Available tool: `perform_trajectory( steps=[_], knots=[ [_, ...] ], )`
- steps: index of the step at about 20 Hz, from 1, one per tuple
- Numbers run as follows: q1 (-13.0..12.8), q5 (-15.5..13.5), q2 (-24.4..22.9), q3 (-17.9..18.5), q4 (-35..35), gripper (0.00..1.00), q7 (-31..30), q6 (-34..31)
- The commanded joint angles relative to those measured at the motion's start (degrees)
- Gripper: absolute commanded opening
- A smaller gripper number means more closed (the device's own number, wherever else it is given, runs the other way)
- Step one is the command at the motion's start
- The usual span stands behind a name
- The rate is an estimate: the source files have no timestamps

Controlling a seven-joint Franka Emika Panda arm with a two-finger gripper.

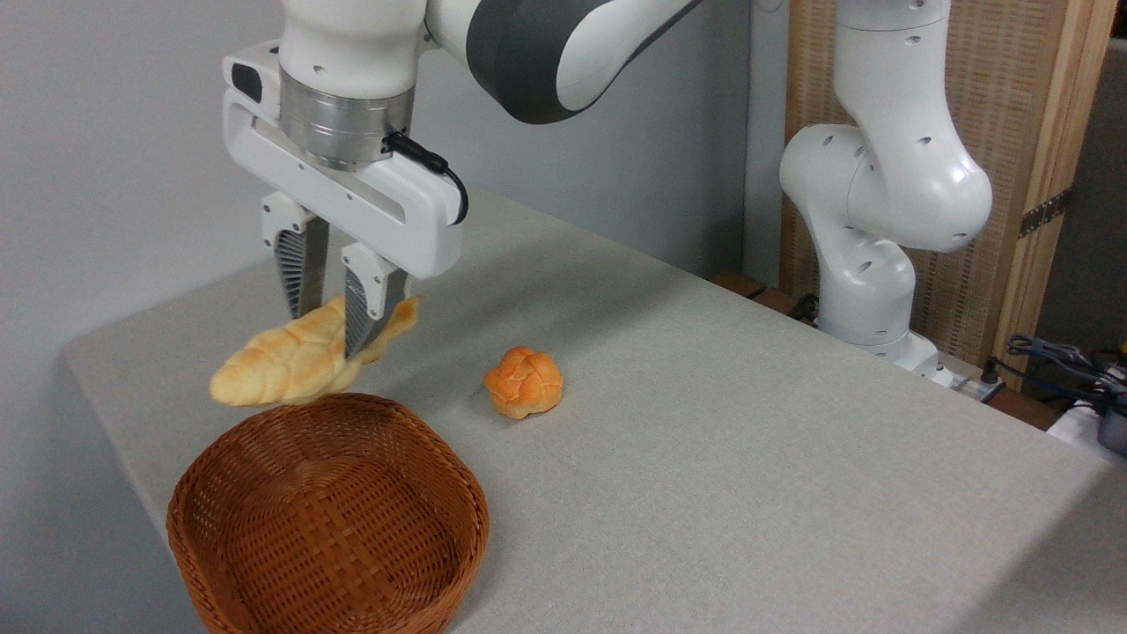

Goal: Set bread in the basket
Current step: 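Lift the loaf and carry it over the wicker basket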

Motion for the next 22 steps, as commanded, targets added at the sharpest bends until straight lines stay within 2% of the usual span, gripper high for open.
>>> perform_trajectory(
  steps=[1,3,5,6,22],
  knots=[
    [-0.2,-2.33,0.92,0.52,0.72,0.61,-1.14,4.02],
    [-0.2,-2.33,1.01,0.52,0.72,0.66,-1.75,4.03],
    [-0.2,-2.42,1.01,0.52,0.72,0.79,-1.75,4.11],
    [-0.2,-1.98,1.27,0.43,0.81,1.0,-1.15,4.2],
    [-0.29,-1.98,1.27,0.25,0.81,1.0,-1.14,4.38]
  ],
)
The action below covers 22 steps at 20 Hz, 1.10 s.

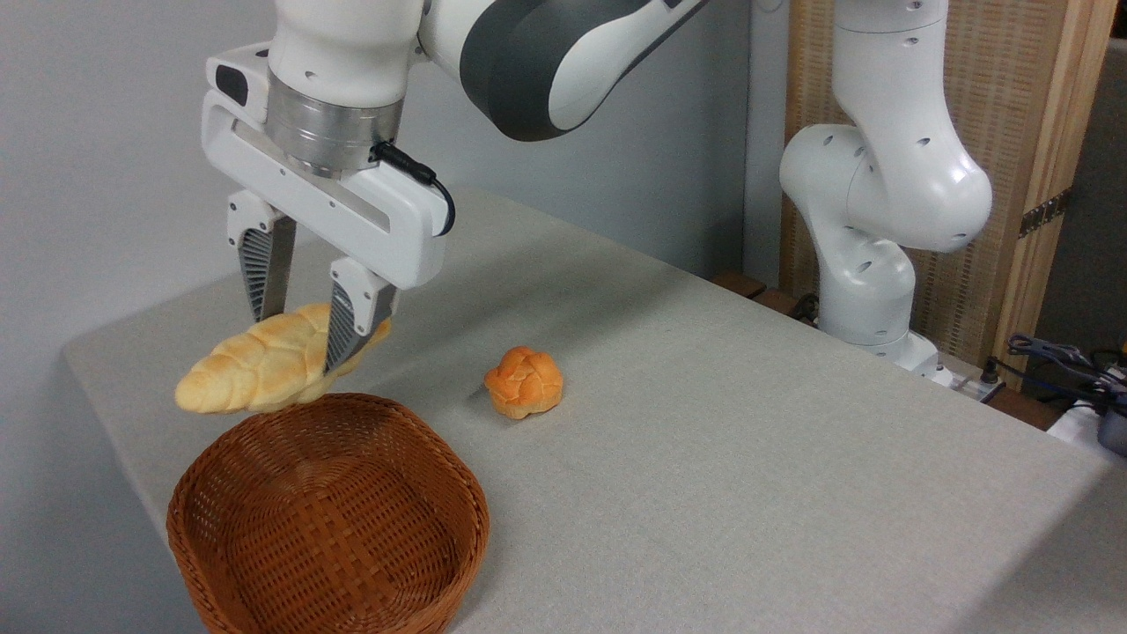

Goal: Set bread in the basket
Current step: 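Lift the loaf and carry it over the wicker basket, then open the gripper to drop the loaf into the basket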

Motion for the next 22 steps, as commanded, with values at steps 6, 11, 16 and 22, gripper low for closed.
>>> perform_trajectory(
  steps=[6,11,16,22],
  knots=[
    [-0.18,-0.81,0.42,0.5,0.81,1.0,-0.5,0.47],
    [-0.18,-0.73,0.33,0.5,0.81,1.0,-0.5,0.47],
    [-0.18,-0.64,0.16,0.58,0.81,1.0,-0.5,0.47],
    [0.0,-0.2,-0.46,1.54,2.91,1.0,-0.94,-1.98]
  ],
)
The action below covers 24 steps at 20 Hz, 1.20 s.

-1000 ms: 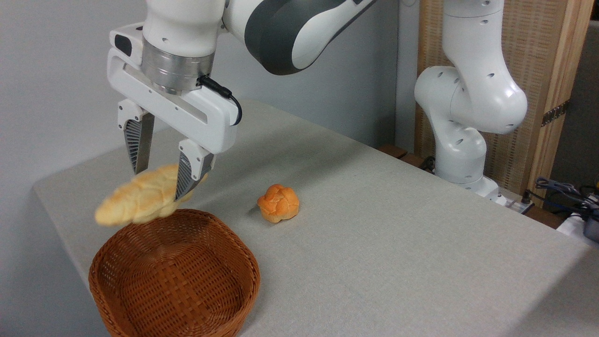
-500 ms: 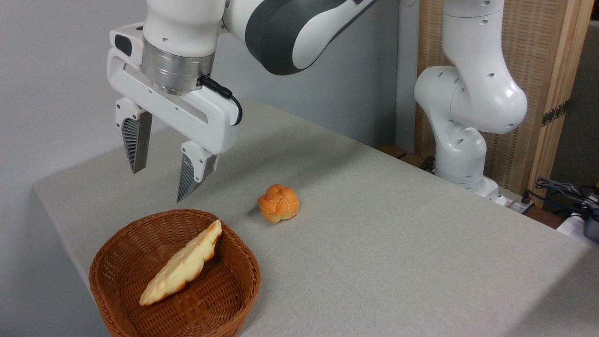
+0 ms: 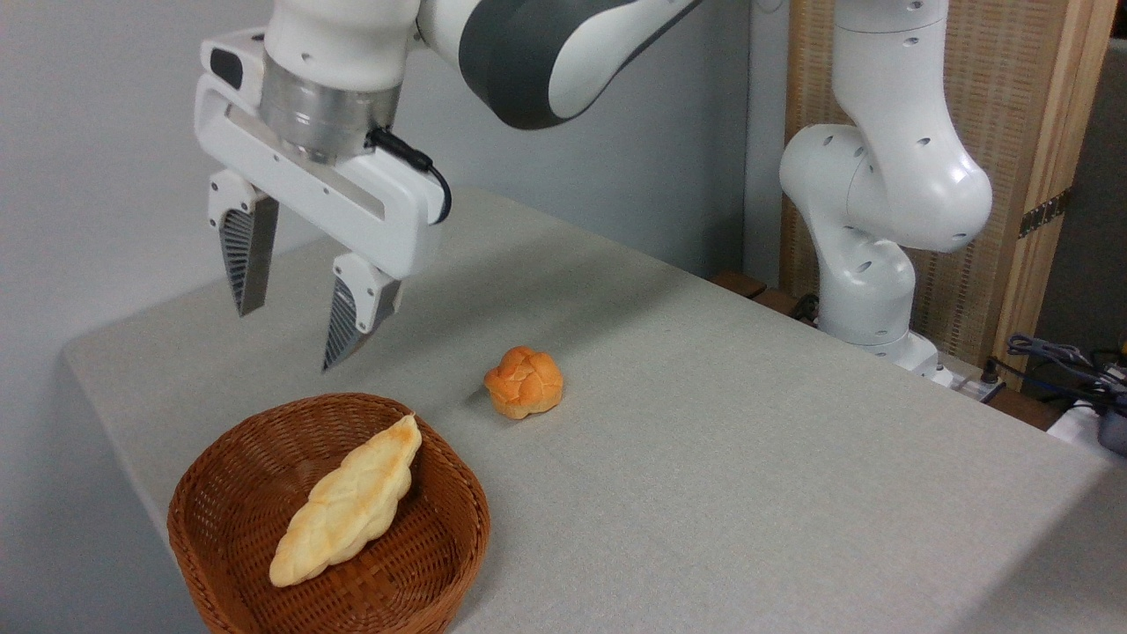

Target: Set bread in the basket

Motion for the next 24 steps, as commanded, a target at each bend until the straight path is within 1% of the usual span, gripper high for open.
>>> perform_trajectory(
  steps=[1,3,4,5,6,9,11,12,13,14,16,24],
  knots=[
    [-0.11,-0.11,-0.37,1.57,1.31,1.0,-0.85,-3.9],
    [-0.11,1.81,-0.37,2.18,2.19,1.0,-0.85,-6.72],
    [-0.2,3.82,-0.19,2.19,3.67,1.0,-0.85,-8.73],
    [-0.2,4.8,-0.1,2.19,4.29,1.0,-0.85,-9.71],
    [-0.2,6.46,-0.02,2.1,5.26,1.0,-0.85,-11.28],
    [-0.2,8.24,-0.19,2.27,5.71,1.0,-0.85,-12.79],
    [-0.29,10.34,-0.45,2.28,5.71,1.0,-0.85,-13.67],
    [-0.46,12.61,-0.72,2.19,5.71,1.0,-0.76,-14.28],
    [-0.55,13.68,-1.07,2.1,5.71,1.0,-0.76,-14.64],
    [-0.72,15.51,-1.51,1.84,5.71,1.0,-0.76,-15.51],
    [-0.81,16.32,-1.6,1.75,5.62,1.0,-0.67,-16.65],
    [-0.81,16.24,-2.91,1.75,4.04,1.0,-0.23,-17.8]
  ],
)
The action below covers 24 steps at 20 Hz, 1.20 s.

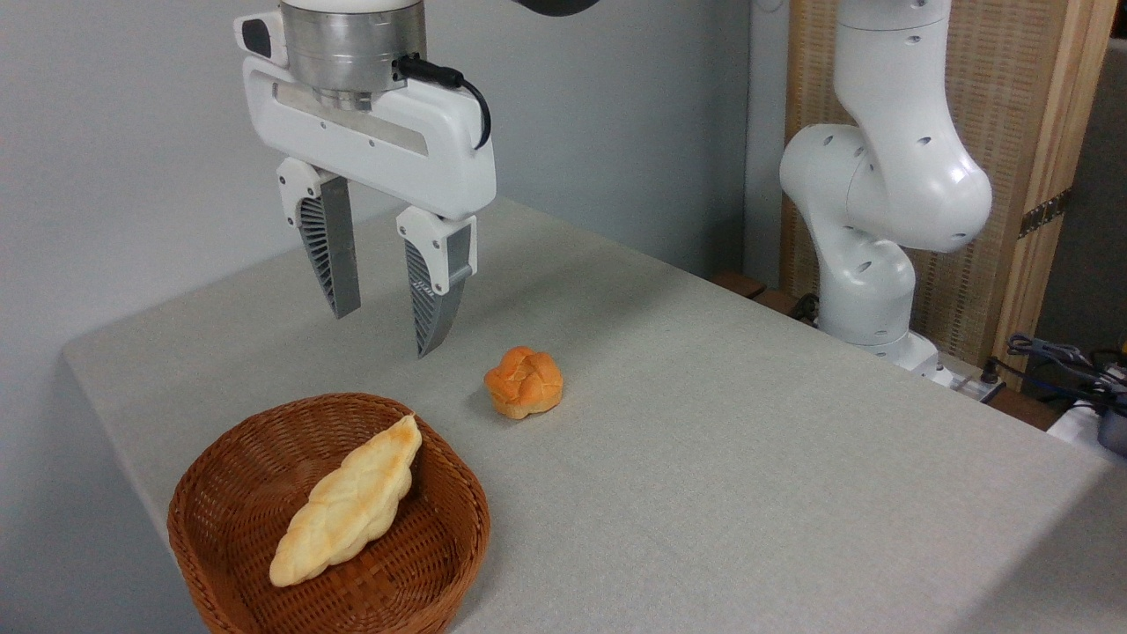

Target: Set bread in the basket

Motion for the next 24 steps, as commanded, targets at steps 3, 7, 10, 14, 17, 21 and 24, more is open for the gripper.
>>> perform_trajectory(
  steps=[3,7,10,14,17,21,24],
  knots=[
    [-0.41,0.93,-2.05,0.3,-2.32,1.0,-0.32,-1.52],
    [-0.41,1.02,-3.72,0.13,-4.95,1.0,2.04,-1.61],
    [-0.49,1.1,-3.72,0.13,-5.14,1.0,8.1,-2.75],
    [-0.32,1.19,-4.25,0.39,-5.14,1.0,14.35,-4.51],
    [-0.32,2.24,-4.34,0.57,-4.96,1.0,14.36,-4.43],
    [-0.32,4.88,-4.52,0.83,-4.61,1.0,13.65,-4.34],
    [-0.32,4.45,-4.52,0.83,-4.52,1.0,13.48,-4.42]
  ],
)
